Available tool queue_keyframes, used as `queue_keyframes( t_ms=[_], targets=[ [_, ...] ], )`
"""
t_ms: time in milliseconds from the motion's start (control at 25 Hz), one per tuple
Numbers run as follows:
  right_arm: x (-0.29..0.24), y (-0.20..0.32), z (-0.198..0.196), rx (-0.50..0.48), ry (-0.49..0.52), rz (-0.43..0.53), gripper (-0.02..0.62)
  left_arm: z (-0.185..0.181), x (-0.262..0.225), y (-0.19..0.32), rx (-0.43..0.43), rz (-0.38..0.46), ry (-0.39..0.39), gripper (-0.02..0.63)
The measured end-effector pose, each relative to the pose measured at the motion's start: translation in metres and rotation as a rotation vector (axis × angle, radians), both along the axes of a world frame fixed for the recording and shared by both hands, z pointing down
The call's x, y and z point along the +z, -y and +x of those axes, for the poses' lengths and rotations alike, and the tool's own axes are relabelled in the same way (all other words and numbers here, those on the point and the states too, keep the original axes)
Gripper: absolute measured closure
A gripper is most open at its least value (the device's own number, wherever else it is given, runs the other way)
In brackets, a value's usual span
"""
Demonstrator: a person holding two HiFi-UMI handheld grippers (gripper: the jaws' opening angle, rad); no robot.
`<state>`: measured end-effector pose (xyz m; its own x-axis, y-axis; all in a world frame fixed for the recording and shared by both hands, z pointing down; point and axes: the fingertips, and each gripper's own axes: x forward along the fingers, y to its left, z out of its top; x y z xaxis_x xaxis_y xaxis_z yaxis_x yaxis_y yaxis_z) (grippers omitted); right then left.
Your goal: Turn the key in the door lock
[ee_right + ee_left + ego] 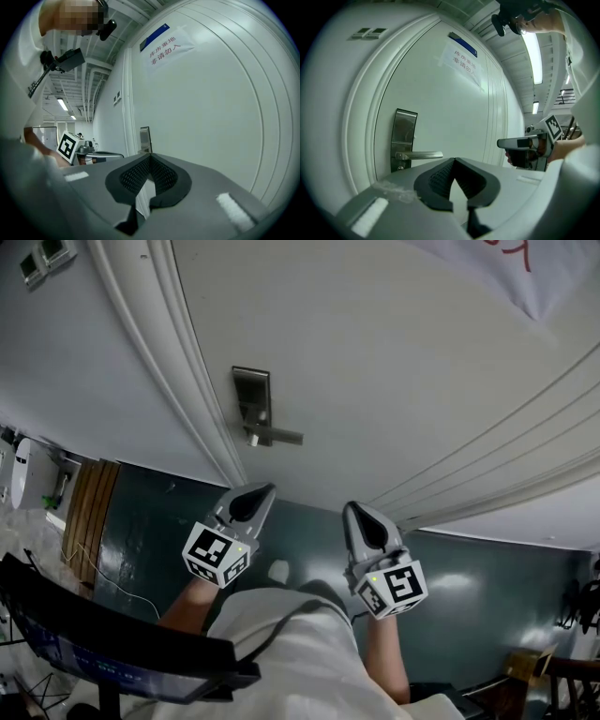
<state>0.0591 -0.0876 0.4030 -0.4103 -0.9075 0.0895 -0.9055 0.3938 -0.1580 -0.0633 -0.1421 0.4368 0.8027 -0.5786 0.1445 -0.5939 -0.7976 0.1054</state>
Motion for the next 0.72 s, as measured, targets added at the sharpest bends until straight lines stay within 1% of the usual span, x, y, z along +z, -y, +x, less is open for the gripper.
queue_keyframes(
  t_ms=[200, 440, 720],
  targets=[
    [0.0, 0.022, -0.004, -0.019, 0.006, -0.002, 0.588, -0.005, 0.004, 0.016, -0.019, 0.004, 0.027, 0.6],
    [0.0, 0.039, 0.001, -0.065, 0.004, 0.001, 0.588, -0.002, 0.005, 0.032, -0.083, 0.018, 0.048, 0.6],
    [-0.003, 0.044, 0.008, -0.163, -0.015, 0.007, 0.588, 0.013, 0.009, 0.033, -0.163, 0.022, 0.064, 0.6]
  ],
)
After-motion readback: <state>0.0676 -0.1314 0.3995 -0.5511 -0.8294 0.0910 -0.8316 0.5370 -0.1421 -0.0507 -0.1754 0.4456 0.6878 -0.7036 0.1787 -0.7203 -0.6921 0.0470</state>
